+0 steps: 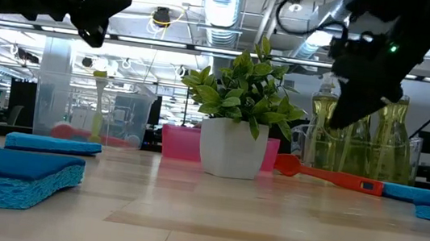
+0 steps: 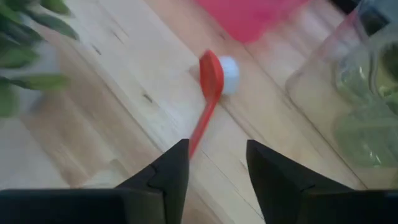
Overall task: Pick & Place Kitchen Sink Supplies
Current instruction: Put the red dish brush into the left transparent bin
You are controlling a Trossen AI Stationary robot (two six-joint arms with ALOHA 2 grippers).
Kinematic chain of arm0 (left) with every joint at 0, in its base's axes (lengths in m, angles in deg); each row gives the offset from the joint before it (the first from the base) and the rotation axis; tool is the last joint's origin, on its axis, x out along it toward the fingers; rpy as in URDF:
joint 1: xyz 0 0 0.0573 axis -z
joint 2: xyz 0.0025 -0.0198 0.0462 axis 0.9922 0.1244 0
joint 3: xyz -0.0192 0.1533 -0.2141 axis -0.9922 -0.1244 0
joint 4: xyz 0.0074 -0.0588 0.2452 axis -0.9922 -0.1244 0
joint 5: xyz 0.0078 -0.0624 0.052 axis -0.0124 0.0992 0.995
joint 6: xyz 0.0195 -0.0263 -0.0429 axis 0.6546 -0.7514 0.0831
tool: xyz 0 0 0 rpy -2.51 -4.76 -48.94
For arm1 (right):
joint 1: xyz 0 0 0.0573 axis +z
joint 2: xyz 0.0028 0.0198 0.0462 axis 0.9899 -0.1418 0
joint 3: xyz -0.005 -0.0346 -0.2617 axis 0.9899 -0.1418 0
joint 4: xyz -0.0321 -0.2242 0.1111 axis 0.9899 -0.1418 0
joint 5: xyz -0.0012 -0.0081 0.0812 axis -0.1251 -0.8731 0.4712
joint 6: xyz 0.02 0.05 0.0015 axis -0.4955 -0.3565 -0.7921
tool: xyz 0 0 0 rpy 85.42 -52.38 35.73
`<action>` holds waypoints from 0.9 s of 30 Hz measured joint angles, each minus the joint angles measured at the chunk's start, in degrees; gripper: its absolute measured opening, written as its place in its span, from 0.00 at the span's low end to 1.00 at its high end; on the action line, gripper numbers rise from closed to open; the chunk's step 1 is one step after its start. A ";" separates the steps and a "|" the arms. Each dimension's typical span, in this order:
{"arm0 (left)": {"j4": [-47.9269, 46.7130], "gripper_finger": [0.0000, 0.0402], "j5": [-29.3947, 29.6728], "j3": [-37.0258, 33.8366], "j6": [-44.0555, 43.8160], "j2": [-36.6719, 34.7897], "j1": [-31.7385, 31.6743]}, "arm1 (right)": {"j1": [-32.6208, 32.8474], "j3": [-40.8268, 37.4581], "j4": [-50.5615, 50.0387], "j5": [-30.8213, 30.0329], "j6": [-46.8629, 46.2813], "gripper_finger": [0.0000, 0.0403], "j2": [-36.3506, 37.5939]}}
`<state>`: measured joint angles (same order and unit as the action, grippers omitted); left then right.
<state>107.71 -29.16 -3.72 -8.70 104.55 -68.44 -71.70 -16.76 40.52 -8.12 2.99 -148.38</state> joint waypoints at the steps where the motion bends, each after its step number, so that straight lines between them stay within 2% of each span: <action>1: -0.01 0.43 0.00 0.00 0.00 0.00 0.00 | -0.47 0.00 0.00 0.45 0.04 0.40 -0.80; 6: -0.13 0.43 -0.01 0.00 0.00 0.00 0.00 | -2.60 0.00 0.03 3.14 2.68 0.48 -4.62; 11: -0.13 0.43 0.01 0.00 0.00 0.02 0.00 | -4.24 0.00 0.58 3.48 4.46 0.52 -7.01; 27: -0.20 0.43 0.01 0.02 0.00 0.04 0.00 | -6.18 0.00 2.39 4.41 4.79 0.47 -9.47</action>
<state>107.52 -29.14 -3.70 -8.70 104.60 -68.44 -77.88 -16.76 42.91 -3.71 7.78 -157.85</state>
